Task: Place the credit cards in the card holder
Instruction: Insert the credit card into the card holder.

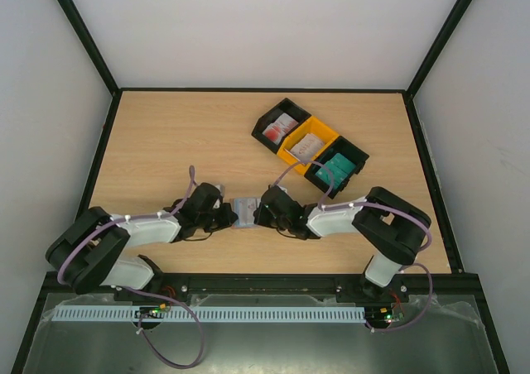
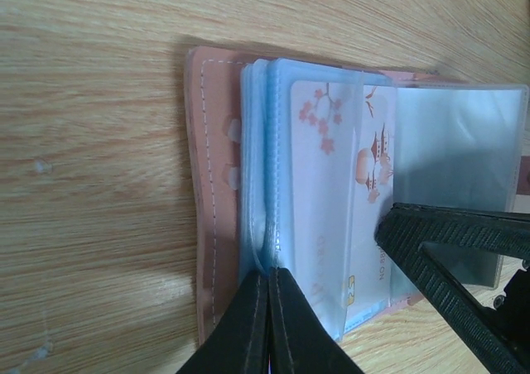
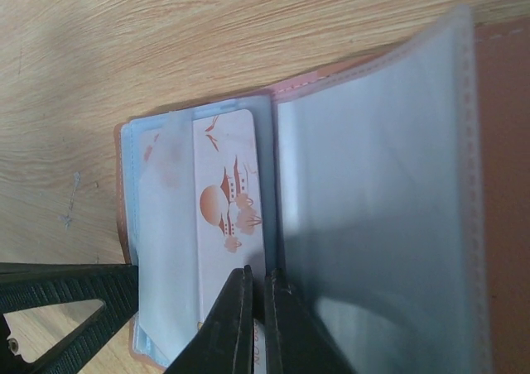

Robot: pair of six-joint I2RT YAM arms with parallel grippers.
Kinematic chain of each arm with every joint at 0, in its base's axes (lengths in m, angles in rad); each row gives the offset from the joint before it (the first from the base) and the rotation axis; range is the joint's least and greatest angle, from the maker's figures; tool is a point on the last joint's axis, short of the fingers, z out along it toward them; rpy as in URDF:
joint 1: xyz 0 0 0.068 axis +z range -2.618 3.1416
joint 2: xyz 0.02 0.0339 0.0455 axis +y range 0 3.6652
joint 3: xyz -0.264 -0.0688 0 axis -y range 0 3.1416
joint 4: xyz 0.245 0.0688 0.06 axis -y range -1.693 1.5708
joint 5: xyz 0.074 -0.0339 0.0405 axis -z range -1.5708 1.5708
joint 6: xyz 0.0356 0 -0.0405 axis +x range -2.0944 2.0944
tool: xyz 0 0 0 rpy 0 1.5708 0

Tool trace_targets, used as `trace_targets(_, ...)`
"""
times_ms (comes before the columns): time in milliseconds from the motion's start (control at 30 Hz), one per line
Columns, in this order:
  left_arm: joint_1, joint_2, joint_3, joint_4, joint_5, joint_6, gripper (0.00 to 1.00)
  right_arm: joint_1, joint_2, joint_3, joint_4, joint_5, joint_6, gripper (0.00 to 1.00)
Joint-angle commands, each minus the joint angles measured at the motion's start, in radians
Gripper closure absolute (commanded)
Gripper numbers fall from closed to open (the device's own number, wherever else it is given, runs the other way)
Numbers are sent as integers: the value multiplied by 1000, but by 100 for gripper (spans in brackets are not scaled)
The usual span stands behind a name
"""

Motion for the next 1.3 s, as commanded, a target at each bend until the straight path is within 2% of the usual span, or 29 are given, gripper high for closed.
trace_targets(0,-17,9,-34,-40,-18,3,98,42,59,16,31,-45,52,98)
trace_targets(300,-44,-44,-55,-56,-59,-29,97,44,16,-8,54,-35,133,98)
trace_targets(467,-58,-103,-42,-117,-118,-41,81,43,-17,-14,12,25,123,98)
trace_targets(567,-59,-172,-15,-182,-164,-37,79,44,-10,-12,6,25,107,98)
trace_targets(767,-61,-241,5,-277,-241,-32,88,44,1,-8,12,12,95,98)
trace_targets(967,-61,-168,-20,-239,-216,-31,97,44,3,-2,13,2,100,98)
trace_targets(1267,-68,-99,-31,-183,-163,-22,98,49,26,13,42,-34,121,98)
